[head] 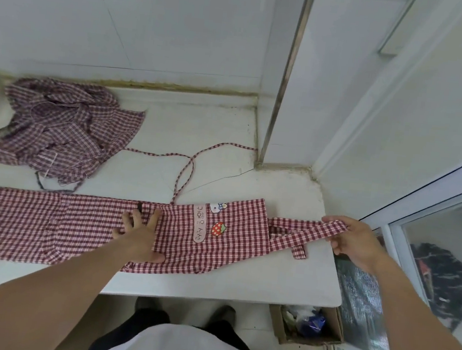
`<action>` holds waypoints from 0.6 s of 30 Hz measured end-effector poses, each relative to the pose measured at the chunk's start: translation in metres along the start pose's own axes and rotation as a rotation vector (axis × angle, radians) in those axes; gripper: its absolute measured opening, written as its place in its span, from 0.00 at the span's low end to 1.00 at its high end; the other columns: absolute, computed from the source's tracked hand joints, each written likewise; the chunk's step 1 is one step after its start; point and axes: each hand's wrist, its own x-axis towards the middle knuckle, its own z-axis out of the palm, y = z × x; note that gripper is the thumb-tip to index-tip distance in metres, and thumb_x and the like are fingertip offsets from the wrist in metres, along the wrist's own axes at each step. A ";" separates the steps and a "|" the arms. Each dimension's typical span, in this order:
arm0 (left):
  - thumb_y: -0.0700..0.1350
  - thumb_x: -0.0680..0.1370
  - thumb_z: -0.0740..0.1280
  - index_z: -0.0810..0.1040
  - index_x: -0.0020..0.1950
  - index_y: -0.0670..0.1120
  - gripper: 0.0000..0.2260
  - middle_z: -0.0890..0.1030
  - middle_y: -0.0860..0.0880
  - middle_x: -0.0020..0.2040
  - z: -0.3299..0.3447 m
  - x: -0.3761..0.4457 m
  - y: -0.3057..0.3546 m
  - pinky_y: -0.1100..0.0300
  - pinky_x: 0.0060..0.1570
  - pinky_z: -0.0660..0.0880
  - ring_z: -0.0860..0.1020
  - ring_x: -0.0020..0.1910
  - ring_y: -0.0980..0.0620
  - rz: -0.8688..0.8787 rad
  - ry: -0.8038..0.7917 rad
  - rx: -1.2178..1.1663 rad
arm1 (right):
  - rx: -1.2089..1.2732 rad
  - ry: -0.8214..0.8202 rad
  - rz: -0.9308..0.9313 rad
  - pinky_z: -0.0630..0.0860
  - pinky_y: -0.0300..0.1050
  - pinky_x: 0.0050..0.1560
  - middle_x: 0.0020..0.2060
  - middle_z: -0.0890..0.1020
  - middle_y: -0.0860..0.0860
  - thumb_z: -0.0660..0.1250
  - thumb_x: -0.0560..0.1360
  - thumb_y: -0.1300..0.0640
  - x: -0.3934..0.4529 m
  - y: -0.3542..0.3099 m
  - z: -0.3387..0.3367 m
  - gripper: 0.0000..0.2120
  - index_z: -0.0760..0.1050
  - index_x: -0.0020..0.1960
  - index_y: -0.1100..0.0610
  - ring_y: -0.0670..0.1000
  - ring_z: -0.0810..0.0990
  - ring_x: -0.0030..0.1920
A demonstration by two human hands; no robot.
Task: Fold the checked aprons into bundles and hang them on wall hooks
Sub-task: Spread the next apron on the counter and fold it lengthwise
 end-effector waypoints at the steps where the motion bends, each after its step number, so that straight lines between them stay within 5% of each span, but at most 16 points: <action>1: 0.59 0.72 0.74 0.30 0.78 0.56 0.55 0.33 0.37 0.78 0.000 0.000 -0.002 0.30 0.73 0.48 0.34 0.76 0.31 -0.007 -0.001 -0.003 | 0.069 -0.060 0.027 0.76 0.39 0.28 0.33 0.81 0.55 0.62 0.78 0.71 0.000 -0.001 -0.001 0.12 0.78 0.60 0.65 0.48 0.76 0.28; 3: 0.59 0.72 0.74 0.31 0.78 0.56 0.55 0.34 0.36 0.78 -0.002 -0.002 0.000 0.30 0.73 0.49 0.35 0.76 0.31 -0.013 0.007 -0.008 | 0.121 -0.158 0.067 0.80 0.38 0.34 0.34 0.81 0.55 0.68 0.74 0.67 0.000 -0.002 -0.008 0.14 0.77 0.60 0.66 0.48 0.79 0.32; 7: 0.62 0.70 0.74 0.31 0.79 0.55 0.57 0.35 0.37 0.78 -0.002 -0.004 0.004 0.29 0.72 0.54 0.38 0.77 0.30 -0.005 0.039 0.011 | 0.078 -0.213 0.095 0.83 0.40 0.43 0.44 0.85 0.60 0.86 0.49 0.55 0.006 -0.002 -0.021 0.37 0.79 0.54 0.66 0.52 0.85 0.41; 12: 0.69 0.68 0.71 0.29 0.77 0.54 0.59 0.33 0.36 0.78 -0.014 -0.003 0.008 0.30 0.73 0.52 0.36 0.76 0.31 -0.023 -0.071 0.017 | 0.076 -0.212 0.144 0.83 0.43 0.44 0.49 0.85 0.61 0.89 0.39 0.51 0.010 0.003 -0.034 0.48 0.79 0.55 0.68 0.55 0.86 0.47; 14: 0.69 0.71 0.67 0.35 0.80 0.52 0.52 0.38 0.36 0.79 -0.017 -0.006 0.019 0.30 0.73 0.49 0.39 0.78 0.33 -0.018 0.040 0.009 | 0.111 -0.184 0.156 0.83 0.45 0.43 0.51 0.84 0.62 0.89 0.43 0.55 0.008 0.004 -0.033 0.45 0.78 0.57 0.66 0.56 0.86 0.48; 16: 0.66 0.75 0.63 0.45 0.80 0.48 0.43 0.45 0.38 0.80 -0.009 -0.012 0.036 0.33 0.75 0.48 0.44 0.79 0.37 0.115 0.282 -0.013 | 0.175 -0.072 0.167 0.84 0.48 0.45 0.55 0.82 0.61 0.81 0.61 0.66 0.014 0.008 -0.031 0.33 0.74 0.63 0.62 0.58 0.84 0.52; 18: 0.65 0.77 0.56 0.49 0.80 0.49 0.37 0.48 0.41 0.80 0.004 -0.020 0.055 0.39 0.76 0.44 0.46 0.79 0.40 0.314 0.462 -0.032 | 0.044 0.270 0.104 0.80 0.48 0.48 0.60 0.79 0.59 0.68 0.71 0.72 0.020 0.013 -0.019 0.24 0.72 0.65 0.58 0.57 0.80 0.55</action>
